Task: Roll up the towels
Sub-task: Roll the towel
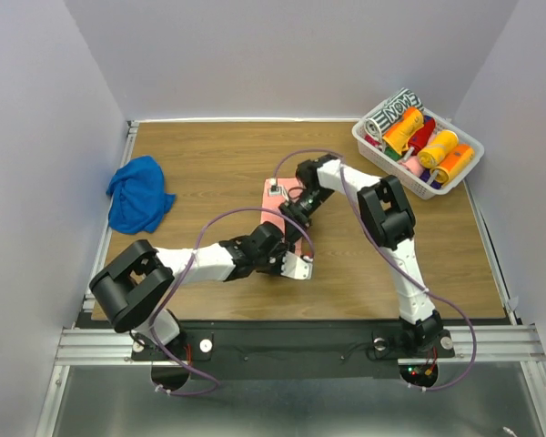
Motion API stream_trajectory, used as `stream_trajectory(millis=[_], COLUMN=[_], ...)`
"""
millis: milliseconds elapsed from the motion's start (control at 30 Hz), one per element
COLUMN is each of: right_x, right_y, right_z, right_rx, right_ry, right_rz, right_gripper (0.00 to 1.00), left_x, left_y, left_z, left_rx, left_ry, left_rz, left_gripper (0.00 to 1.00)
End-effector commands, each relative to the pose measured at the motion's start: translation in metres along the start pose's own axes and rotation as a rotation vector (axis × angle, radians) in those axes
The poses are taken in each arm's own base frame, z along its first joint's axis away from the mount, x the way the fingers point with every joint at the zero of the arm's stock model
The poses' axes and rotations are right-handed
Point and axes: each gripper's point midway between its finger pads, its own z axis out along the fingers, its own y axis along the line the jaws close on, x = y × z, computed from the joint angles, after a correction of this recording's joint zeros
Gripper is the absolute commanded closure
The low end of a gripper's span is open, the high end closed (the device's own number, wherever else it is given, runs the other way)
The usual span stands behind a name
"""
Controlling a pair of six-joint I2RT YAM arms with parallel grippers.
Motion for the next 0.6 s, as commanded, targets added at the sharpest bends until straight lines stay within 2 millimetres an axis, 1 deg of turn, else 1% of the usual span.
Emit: stream_trajectory(millis=[0, 33, 67, 100, 133, 167, 200, 233, 267, 333, 367, 400, 467, 500, 533, 567], right_x=[-0.042, -0.060, -0.065, -0.073, -0.084, -0.089, -0.090, -0.089, -0.092, -0.088, -0.075, -0.073, -0.063, -0.049, -0.045, -0.029], right_y=[-0.021, -0.023, -0.024, -0.023, -0.021, -0.016, -0.021, -0.020, -0.001, 0.007, 0.005, 0.024, 0.035, 0.048, 0.052, 0.052], right_z=[-0.058, -0.082, -0.094, -0.106, -0.131, -0.144, -0.163, -0.173, -0.190, -0.211, -0.208, -0.218, -0.218, -0.215, -0.215, -0.208], right_rx=[0.188, 0.235, 0.266, 0.293, 0.345, 0.364, 0.396, 0.416, 0.453, 0.512, 0.522, 0.579, 0.611, 0.632, 0.649, 0.656], right_ry=[-0.094, -0.149, -0.169, -0.193, -0.249, -0.282, -0.329, -0.353, -0.391, -0.438, -0.435, -0.451, -0.450, -0.449, -0.452, -0.436], right_rz=[-0.092, -0.125, -0.121, -0.129, -0.156, -0.153, -0.156, -0.149, -0.172, -0.202, -0.170, -0.219, -0.249, -0.253, -0.268, -0.249], right_gripper=[0.21, 0.11, 0.07, 0.04, 0.01, 0.00, 0.00, 0.00, 0.00, 0.00, 0.00, 0.00, 0.00, 0.00, 0.00, 0.00], left_x=[0.004, 0.004, 0.002, 0.002, 0.002, 0.003, 0.003, 0.004, 0.005, 0.006, 0.004, 0.007, 0.008, 0.007, 0.007, 0.004], left_y=[-0.043, -0.045, -0.045, -0.052, -0.054, -0.053, -0.058, -0.057, -0.056, -0.054, -0.048, -0.050, -0.048, -0.043, -0.040, -0.038], left_z=[-0.005, -0.006, -0.006, -0.007, -0.008, -0.006, -0.008, -0.008, -0.008, -0.007, -0.003, -0.006, -0.004, -0.003, -0.003, 0.000], left_rx=[0.224, 0.239, 0.252, 0.289, 0.303, 0.319, 0.360, 0.371, 0.404, 0.440, 0.450, 0.495, 0.545, 0.592, 0.615, 0.654], left_ry=[0.020, 0.021, 0.019, 0.020, 0.022, 0.027, 0.025, 0.025, 0.020, 0.021, 0.019, 0.019, 0.016, 0.003, -0.002, -0.014], left_rz=[-0.089, -0.102, -0.112, -0.125, -0.147, -0.169, -0.206, -0.228, -0.269, -0.305, -0.327, -0.368, -0.414, -0.470, -0.497, -0.532], left_gripper=[0.54, 0.54, 0.54, 0.54, 0.54, 0.54, 0.54, 0.54, 0.54, 0.53, 0.53, 0.52, 0.51, 0.51, 0.51, 0.51])
